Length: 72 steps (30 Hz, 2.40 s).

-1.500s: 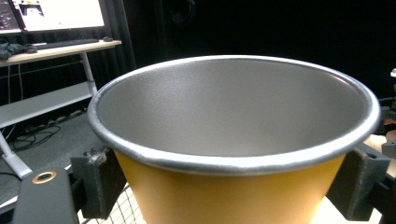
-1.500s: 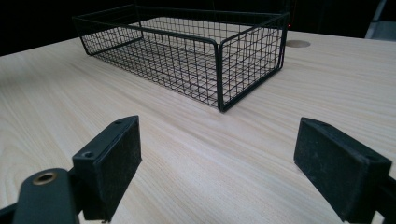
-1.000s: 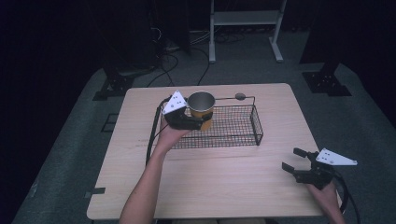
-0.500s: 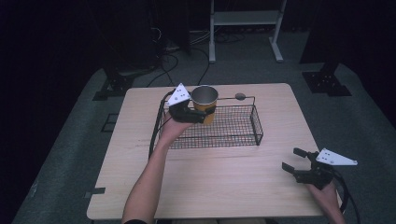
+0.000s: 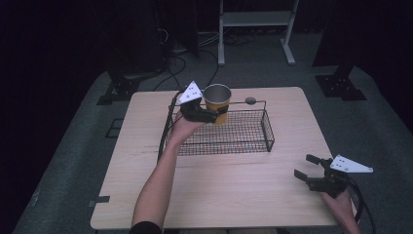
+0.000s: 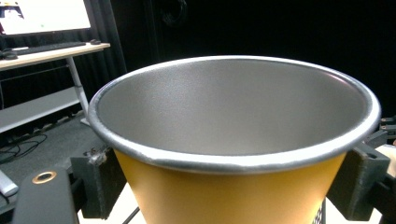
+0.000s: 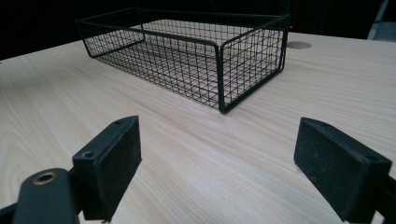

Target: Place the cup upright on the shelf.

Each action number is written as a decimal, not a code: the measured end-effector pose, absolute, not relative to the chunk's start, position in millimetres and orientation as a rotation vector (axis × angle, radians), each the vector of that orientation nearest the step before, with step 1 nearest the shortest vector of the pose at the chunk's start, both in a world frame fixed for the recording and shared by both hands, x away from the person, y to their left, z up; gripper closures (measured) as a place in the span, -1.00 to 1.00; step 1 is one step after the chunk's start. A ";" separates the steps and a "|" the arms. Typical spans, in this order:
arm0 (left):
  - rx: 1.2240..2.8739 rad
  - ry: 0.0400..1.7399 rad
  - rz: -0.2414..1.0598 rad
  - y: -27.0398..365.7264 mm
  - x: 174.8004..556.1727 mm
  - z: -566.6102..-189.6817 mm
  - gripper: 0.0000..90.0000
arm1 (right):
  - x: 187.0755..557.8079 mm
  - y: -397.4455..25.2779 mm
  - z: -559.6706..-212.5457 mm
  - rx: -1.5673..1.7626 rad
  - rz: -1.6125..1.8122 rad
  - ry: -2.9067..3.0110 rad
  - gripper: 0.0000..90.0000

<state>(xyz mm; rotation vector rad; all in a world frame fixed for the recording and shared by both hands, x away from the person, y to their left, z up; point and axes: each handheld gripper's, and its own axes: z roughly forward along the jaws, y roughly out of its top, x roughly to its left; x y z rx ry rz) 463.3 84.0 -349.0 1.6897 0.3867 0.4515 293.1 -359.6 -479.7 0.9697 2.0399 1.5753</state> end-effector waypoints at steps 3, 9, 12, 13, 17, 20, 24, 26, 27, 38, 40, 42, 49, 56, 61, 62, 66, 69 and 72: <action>1.676 0.383 0.444 83.4 466.4 -350.5 -0.69 | 293.1 -359.5 -479.7 0.970 1.576 2.041 -0.69; 1.697 0.397 0.421 83.2 475.3 -360.0 -0.69 | 293.1 -359.5 -479.8 0.969 1.575 2.041 -0.69; 1.705 0.406 0.406 82.5 479.2 -365.9 -0.69 | 293.2 -359.6 -479.8 0.971 1.576 2.040 -0.69; 1.706 0.408 0.400 82.3 479.8 -367.9 -0.69 | 293.2 -359.6 -479.8 0.970 1.576 2.040 -0.69; 1.733 0.398 0.390 80.7 481.9 -374.1 -0.69 | 293.1 -359.7 -479.7 0.971 1.578 2.040 -0.69; 1.748 0.389 0.381 80.1 482.9 -376.8 -0.69 | 293.0 -359.6 -479.7 0.969 1.577 2.041 -0.69; 1.768 0.386 0.364 81.1 485.2 -381.6 -0.69 | 293.0 -359.6 -479.7 0.969 1.577 2.041 -0.69; 1.780 0.389 0.359 82.3 487.3 -384.7 -0.69 | 293.0 -359.5 -479.7 0.968 1.576 2.041 -0.69; 1.786 0.386 0.354 83.0 488.5 -386.2 -0.69 | 293.0 -359.5 -479.7 0.968 1.576 2.041 -0.69; 1.832 0.355 0.313 84.5 493.3 -399.0 -0.71 | 293.0 -359.3 -479.8 0.967 1.576 2.042 -0.69; 1.849 0.356 0.311 83.9 493.8 -400.8 -0.72 | 293.1 -359.4 -479.8 0.966 1.576 2.042 -0.69; 1.868 0.356 0.294 83.4 494.6 -403.9 -0.73 | 293.0 -359.3 -479.8 0.965 1.575 2.042 -0.69; 1.941 0.353 0.286 80.6 496.4 -414.2 -0.72 | 293.1 -359.2 -479.8 0.965 1.575 2.043 -0.69; 1.989 0.347 0.282 78.9 498.1 -418.4 -0.72 | 293.1 -359.2 -479.9 0.965 1.575 2.043 -0.69; 2.023 0.339 0.261 75.2 498.9 -422.0 -0.72 | 293.1 -359.2 -479.9 0.964 1.576 2.044 -0.69; 2.028 0.334 0.255 74.4 498.9 -422.6 -0.72 | 293.1 -359.2 -479.9 0.964 1.576 2.043 -0.69; 2.070 0.323 0.265 71.8 499.1 -425.5 -0.72 | 293.1 -359.3 -479.8 0.965 1.576 2.043 -0.69; 2.085 0.326 0.254 72.4 499.6 -428.0 -0.72 | 293.1 -359.2 -479.9 0.965 1.576 2.043 -0.69; 2.090 0.323 0.254 73.0 499.1 -427.8 -0.72 | 293.1 -359.1 -479.9 0.963 1.574 2.044 -0.69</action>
